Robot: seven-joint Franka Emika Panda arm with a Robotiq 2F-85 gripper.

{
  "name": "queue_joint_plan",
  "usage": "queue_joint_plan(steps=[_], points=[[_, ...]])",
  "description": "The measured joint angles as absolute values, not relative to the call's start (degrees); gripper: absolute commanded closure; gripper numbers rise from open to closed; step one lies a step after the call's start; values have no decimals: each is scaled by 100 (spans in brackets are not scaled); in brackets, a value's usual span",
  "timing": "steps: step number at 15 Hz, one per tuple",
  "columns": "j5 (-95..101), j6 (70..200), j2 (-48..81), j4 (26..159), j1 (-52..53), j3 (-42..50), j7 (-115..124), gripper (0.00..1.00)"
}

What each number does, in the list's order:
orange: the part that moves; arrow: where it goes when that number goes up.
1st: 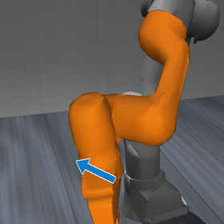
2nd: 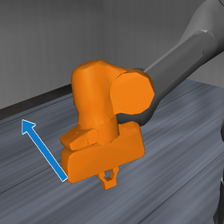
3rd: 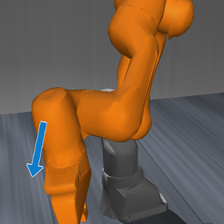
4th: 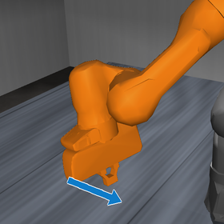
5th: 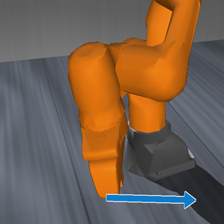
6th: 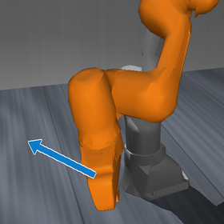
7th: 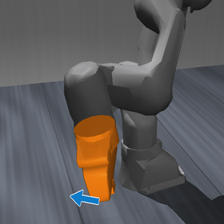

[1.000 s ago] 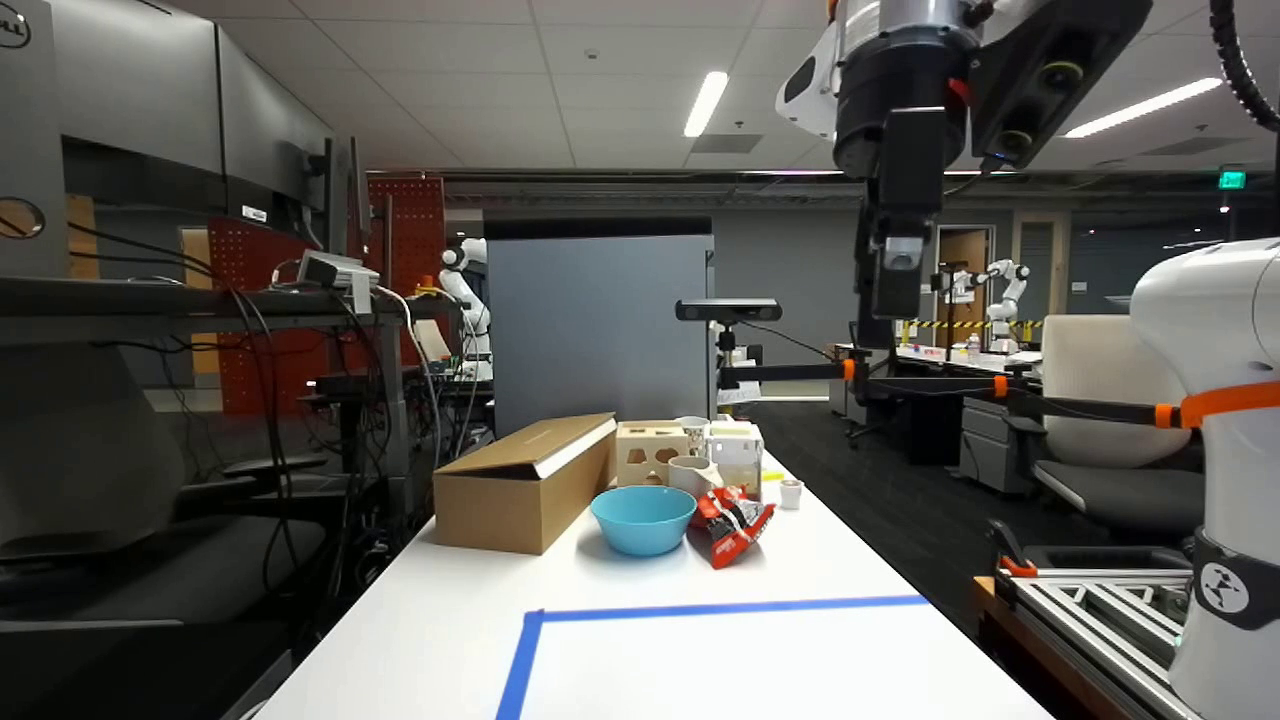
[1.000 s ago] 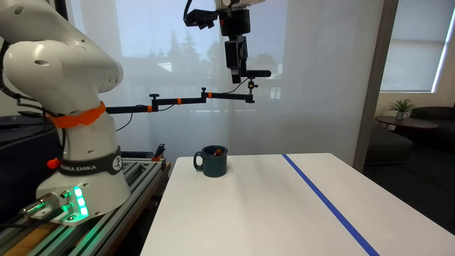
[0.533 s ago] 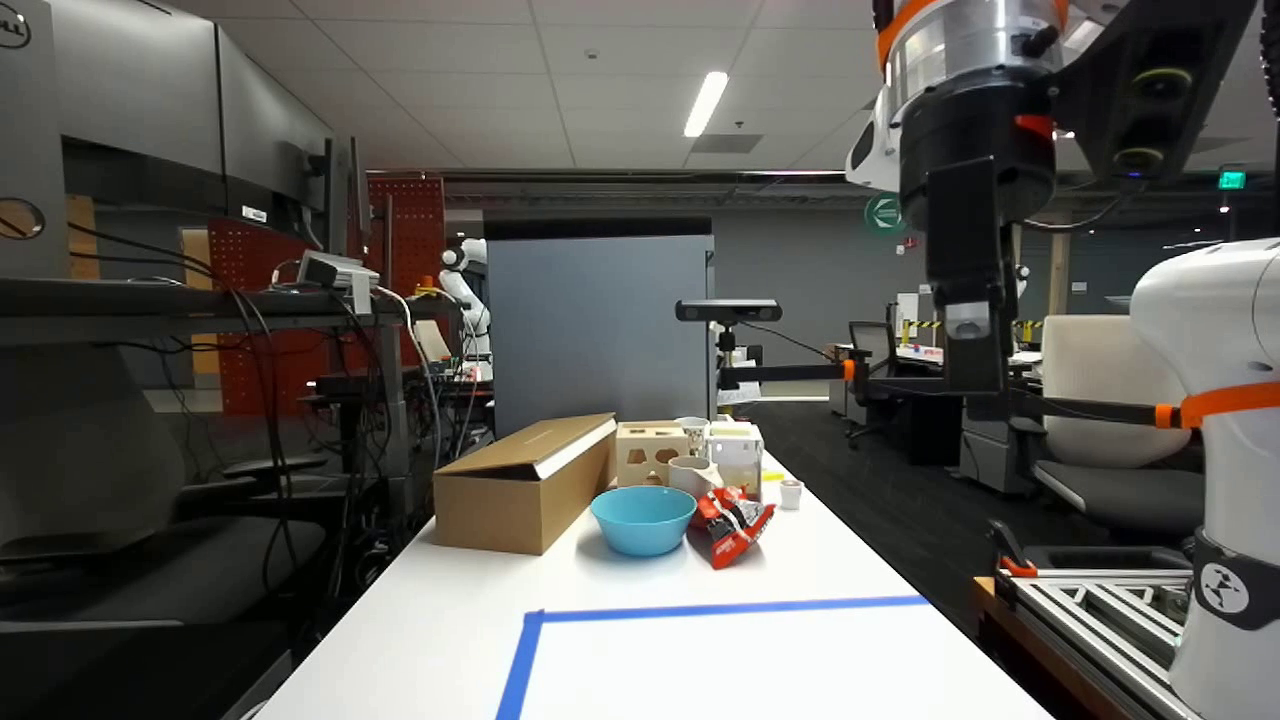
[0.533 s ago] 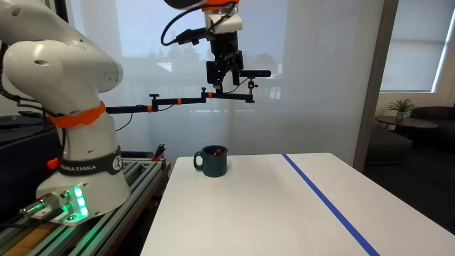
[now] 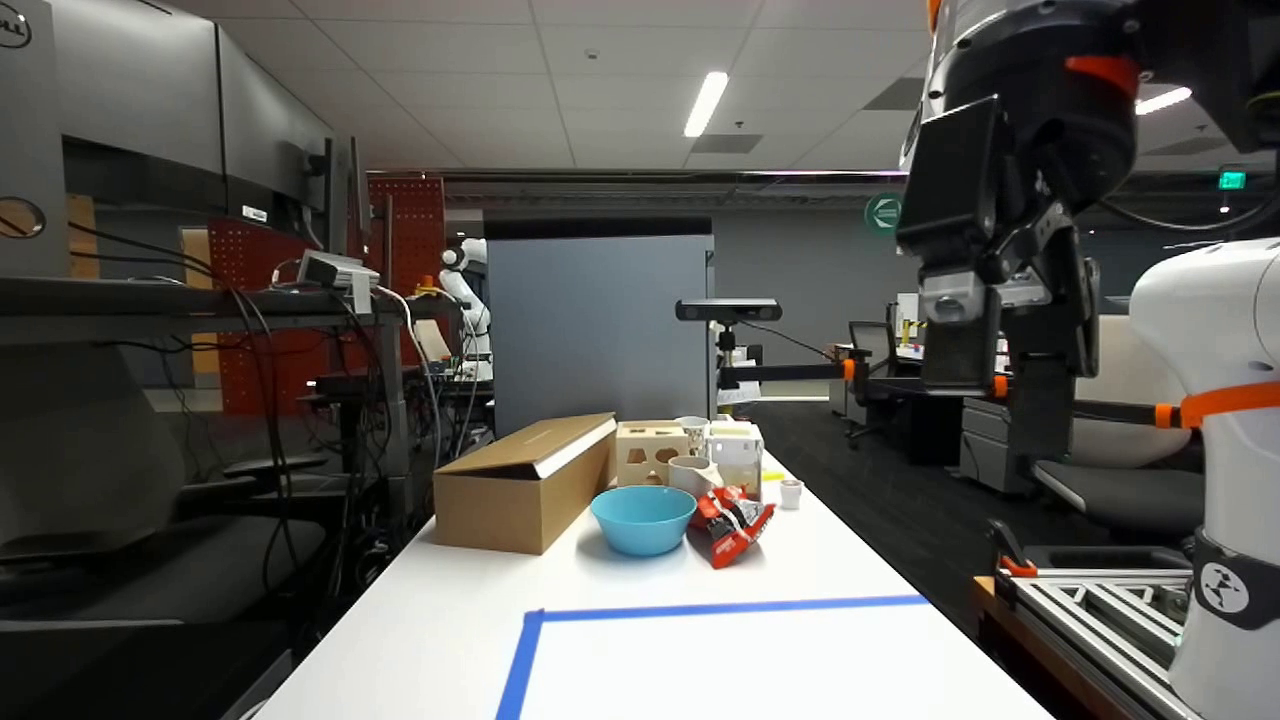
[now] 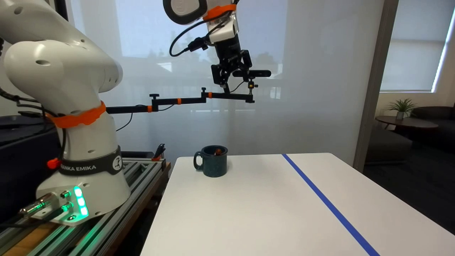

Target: Put the sharpie on the table

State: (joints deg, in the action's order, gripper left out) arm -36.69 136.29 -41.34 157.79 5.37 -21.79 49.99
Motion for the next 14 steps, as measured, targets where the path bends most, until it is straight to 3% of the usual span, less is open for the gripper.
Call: queue_joint_plan(steps=[9, 14], points=[[-4771, 15087, -3260, 15791, 27, -3642, 5419, 0], [-4895, 15066, -3106, 15789, -424, -4340, 5623, 0]])
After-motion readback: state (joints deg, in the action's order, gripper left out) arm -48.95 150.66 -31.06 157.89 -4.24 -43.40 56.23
